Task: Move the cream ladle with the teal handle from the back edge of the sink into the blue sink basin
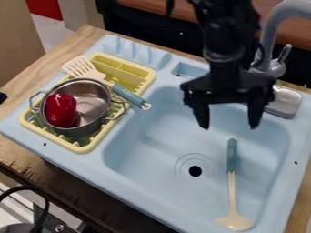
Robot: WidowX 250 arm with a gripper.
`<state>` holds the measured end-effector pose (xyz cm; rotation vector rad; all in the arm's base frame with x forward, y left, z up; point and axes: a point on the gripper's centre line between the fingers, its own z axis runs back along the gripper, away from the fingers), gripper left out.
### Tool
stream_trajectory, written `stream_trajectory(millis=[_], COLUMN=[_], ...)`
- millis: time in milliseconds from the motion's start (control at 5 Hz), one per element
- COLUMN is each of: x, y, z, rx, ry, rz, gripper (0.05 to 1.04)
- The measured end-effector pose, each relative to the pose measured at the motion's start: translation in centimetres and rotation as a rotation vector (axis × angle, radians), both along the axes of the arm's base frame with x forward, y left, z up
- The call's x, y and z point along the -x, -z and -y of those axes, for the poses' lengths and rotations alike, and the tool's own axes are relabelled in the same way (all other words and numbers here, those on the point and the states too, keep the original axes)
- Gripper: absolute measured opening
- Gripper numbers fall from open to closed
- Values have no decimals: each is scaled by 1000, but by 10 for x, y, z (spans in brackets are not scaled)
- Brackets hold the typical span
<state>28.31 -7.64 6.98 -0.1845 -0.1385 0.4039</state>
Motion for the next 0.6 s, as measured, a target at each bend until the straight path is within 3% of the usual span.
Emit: stream_trajectory(millis=[200, 400, 600], x=[-13, -32, -49], y=[-12, -15, -15], z=[-20, -45, -69], rx=[-26, -81, -138], ry=[66, 148, 143], rz=[15, 4, 55], gripper=[999, 999, 999])
